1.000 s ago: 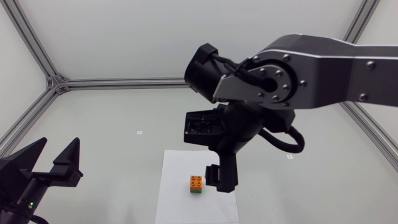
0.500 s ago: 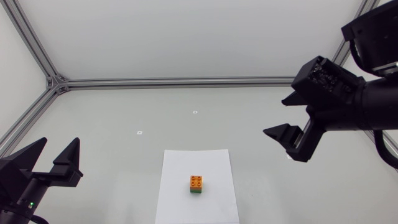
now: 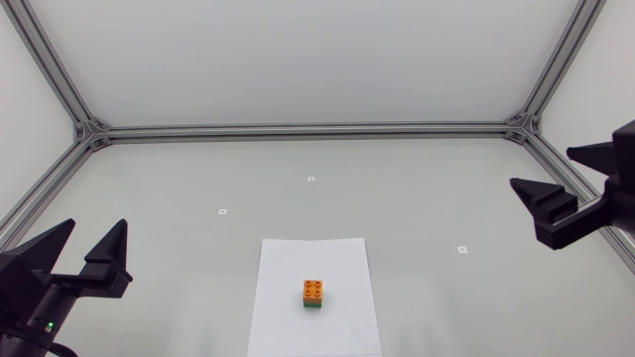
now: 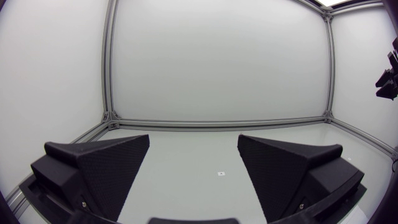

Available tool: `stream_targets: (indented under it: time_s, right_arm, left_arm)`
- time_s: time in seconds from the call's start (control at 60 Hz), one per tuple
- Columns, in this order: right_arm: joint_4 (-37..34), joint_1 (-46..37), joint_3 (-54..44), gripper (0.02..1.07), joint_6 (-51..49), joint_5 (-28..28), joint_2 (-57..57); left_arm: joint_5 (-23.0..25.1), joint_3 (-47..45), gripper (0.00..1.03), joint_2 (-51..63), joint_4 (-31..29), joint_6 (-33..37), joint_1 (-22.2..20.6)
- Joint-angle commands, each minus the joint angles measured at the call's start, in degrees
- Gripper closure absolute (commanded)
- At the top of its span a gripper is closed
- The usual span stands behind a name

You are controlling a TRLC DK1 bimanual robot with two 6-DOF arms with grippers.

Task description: Pick up the orange 2x2 brick with the right arm and stack it on top of the green 2x2 brick in the center

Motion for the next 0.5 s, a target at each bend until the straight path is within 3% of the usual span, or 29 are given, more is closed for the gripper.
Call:
stream_targets:
  time_s: [0.0, 0.2, 0.483]
  right_arm:
    - [1.95, -3.29, -4.5, 0.06, 1.93, 0.24, -4.94]
    - [2.66, -6.72, -11.53, 0.06, 1.76, 0.68, -14.17]
    - [11.07, -6.68, -20.34, 0.06, 7.77, 0.04, -19.72]
  left_arm:
    - [0.23, -2.35, 0.04, -0.45, -0.84, 0.73, 0.16]
    - [0.23, -2.35, 0.04, -0.45, -0.84, 0.73, 0.16]
    - [0.23, -2.35, 0.04, -0.45, -0.84, 0.73, 0.16]
